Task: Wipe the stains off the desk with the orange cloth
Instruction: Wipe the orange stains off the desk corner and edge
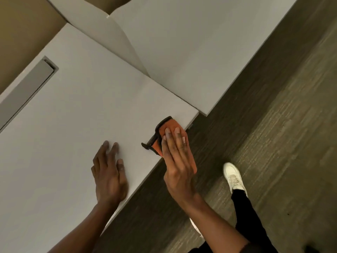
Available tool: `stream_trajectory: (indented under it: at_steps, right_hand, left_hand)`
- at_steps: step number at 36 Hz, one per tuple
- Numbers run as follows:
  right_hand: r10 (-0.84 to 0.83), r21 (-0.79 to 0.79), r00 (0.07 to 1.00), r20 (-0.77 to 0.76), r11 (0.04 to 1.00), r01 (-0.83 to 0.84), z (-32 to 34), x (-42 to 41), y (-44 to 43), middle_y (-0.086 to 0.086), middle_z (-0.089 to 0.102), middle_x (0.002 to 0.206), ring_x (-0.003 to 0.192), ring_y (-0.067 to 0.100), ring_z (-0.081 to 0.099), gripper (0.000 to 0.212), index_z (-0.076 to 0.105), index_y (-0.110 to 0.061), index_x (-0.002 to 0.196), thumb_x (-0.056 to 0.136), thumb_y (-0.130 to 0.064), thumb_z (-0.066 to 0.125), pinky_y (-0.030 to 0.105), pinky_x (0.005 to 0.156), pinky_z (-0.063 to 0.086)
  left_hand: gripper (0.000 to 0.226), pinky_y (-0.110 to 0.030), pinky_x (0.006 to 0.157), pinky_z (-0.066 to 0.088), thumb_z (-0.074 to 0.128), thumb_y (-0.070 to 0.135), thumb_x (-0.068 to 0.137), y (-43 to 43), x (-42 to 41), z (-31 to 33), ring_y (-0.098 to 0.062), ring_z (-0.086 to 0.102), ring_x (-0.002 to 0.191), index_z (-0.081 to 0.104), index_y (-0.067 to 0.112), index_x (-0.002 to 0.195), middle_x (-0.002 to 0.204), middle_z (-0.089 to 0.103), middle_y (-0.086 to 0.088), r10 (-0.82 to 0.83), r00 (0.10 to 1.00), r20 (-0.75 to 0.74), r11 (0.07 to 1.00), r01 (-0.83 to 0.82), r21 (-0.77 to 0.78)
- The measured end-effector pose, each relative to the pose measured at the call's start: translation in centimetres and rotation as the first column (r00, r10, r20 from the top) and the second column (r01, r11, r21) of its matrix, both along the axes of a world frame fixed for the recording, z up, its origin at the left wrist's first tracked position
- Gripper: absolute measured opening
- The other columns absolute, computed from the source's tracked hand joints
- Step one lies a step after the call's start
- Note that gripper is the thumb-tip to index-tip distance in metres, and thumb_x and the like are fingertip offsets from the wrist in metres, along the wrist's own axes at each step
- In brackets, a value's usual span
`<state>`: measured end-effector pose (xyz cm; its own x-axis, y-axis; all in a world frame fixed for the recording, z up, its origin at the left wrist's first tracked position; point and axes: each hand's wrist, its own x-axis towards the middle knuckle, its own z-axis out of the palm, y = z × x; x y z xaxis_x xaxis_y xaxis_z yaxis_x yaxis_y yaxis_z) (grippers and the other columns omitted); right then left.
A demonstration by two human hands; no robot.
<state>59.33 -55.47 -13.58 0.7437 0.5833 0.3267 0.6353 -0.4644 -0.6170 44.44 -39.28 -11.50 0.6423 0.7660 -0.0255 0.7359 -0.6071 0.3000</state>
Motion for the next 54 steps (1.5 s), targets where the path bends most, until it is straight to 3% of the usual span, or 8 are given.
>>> stream_trajectory:
  at_steps: [12, 22, 25, 29, 35, 43, 50, 54]
  right_hand:
    - [0.251, -0.039, 0.968, 0.020, 0.967, -0.250, -0.1, 10.6, -2.4, 0.016, 0.036, 0.170, 0.162, 0.036, 0.024, 0.052, 0.041, -0.002, 0.159, 0.110, -0.001, 0.024, 0.058, 0.130, 0.028]
    - [0.391, 0.024, 0.909, -0.142, 0.920, -0.392, 1.9, 17.6, -2.4, 0.013, 0.044, 0.166, 0.162, 0.031, 0.029, 0.060, 0.051, -0.004, 0.153, 0.094, 0.004, 0.050, 0.053, 0.127, 0.034]
    - [0.467, 0.086, 0.814, -0.346, 0.880, -0.468, 3.0, 19.4, -2.6, 0.010, 0.041, 0.169, 0.162, 0.028, 0.027, 0.062, 0.048, -0.005, 0.155, 0.094, 0.000, 0.045, 0.051, 0.128, 0.035]
    - [0.477, 0.253, 0.503, -0.721, 0.857, -0.449, 3.9, 23.0, -2.3, 0.000, 0.040, 0.169, 0.157, 0.022, 0.039, 0.069, 0.047, -0.014, 0.157, 0.095, 0.016, 0.053, 0.049, 0.124, 0.044]
    - [0.453, 0.328, 0.197, -0.870, 0.828, -0.454, 4.0, 27.1, 1.4, 0.000, 0.057, 0.157, 0.119, 0.007, 0.069, 0.054, 0.058, -0.024, 0.148, 0.103, 0.005, 0.054, 0.025, 0.097, 0.062]
    - [0.444, 0.202, 0.355, -0.823, 0.812, -0.548, 5.1, 28.1, 11.8, 0.016, 0.072, 0.129, 0.112, 0.032, 0.073, 0.047, 0.063, -0.020, 0.145, 0.101, -0.004, 0.059, 0.050, 0.100, 0.062]
    - [0.501, 0.266, 0.386, -0.775, 0.811, -0.520, 5.2, 26.2, 3.7, -0.006, 0.043, 0.165, 0.153, 0.004, 0.036, 0.059, 0.051, -0.018, 0.155, 0.102, 0.008, 0.051, 0.018, 0.126, 0.024]
    - [0.483, 0.303, 0.387, -0.786, 0.845, -0.440, 4.8, 24.3, -3.4, -0.005, 0.041, 0.168, 0.155, 0.002, 0.035, 0.070, 0.049, -0.019, 0.156, 0.096, 0.017, 0.053, 0.029, 0.129, 0.033]
  left_hand:
    - [0.058, -0.054, 0.125, 0.028, 0.026, 0.041, 0.115, -1.1, 1.3, 0.7, -0.029, 0.020, 0.166, 0.033, 0.024, 0.170, 0.182, 0.020, -0.001, 0.071, 0.987, -0.146, 0.995, -0.061, 0.076]
    - [0.081, -0.060, 0.133, 0.019, 0.040, 0.061, 0.111, -4.6, 13.4, 0.4, -0.037, 0.029, 0.163, 0.023, 0.007, 0.169, 0.175, 0.032, -0.015, 0.700, 0.713, 0.035, 0.714, -0.698, -0.052]
    - [0.088, -0.060, 0.134, 0.017, 0.037, 0.065, 0.110, -4.6, 15.4, -0.3, -0.038, 0.026, 0.164, 0.017, 0.004, 0.170, 0.176, 0.028, -0.019, 0.763, 0.646, 0.020, 0.646, -0.763, 0.006]
    - [0.088, -0.060, 0.132, 0.022, 0.036, 0.069, 0.108, -4.9, 15.7, -0.8, -0.039, 0.032, 0.161, 0.025, 0.005, 0.166, 0.171, 0.035, -0.019, 0.785, 0.618, 0.026, 0.617, -0.785, 0.054]
    - [0.092, -0.060, 0.132, 0.023, 0.032, 0.074, 0.106, -5.0, 16.0, -0.9, -0.039, 0.032, 0.160, 0.024, 0.004, 0.166, 0.172, 0.034, -0.020, 0.782, 0.624, 0.001, 0.621, -0.778, 0.095]
    - [0.093, -0.060, 0.133, 0.020, 0.031, 0.075, 0.106, -4.7, 15.6, -0.9, -0.038, 0.030, 0.162, 0.023, 0.005, 0.168, 0.174, 0.032, -0.018, 0.782, 0.623, -0.021, 0.620, -0.773, 0.132]
    - [0.094, -0.061, 0.132, 0.020, 0.030, 0.077, 0.105, -4.7, 15.3, -1.1, -0.038, 0.031, 0.161, 0.024, 0.005, 0.166, 0.172, 0.034, -0.018, 0.774, 0.634, -0.016, 0.630, -0.766, 0.130]
    - [0.096, -0.060, 0.133, 0.018, 0.029, 0.078, 0.105, -4.7, 15.4, -1.2, -0.036, 0.027, 0.163, 0.024, 0.005, 0.167, 0.176, 0.028, -0.016, 0.774, 0.632, -0.032, 0.630, -0.766, 0.127]
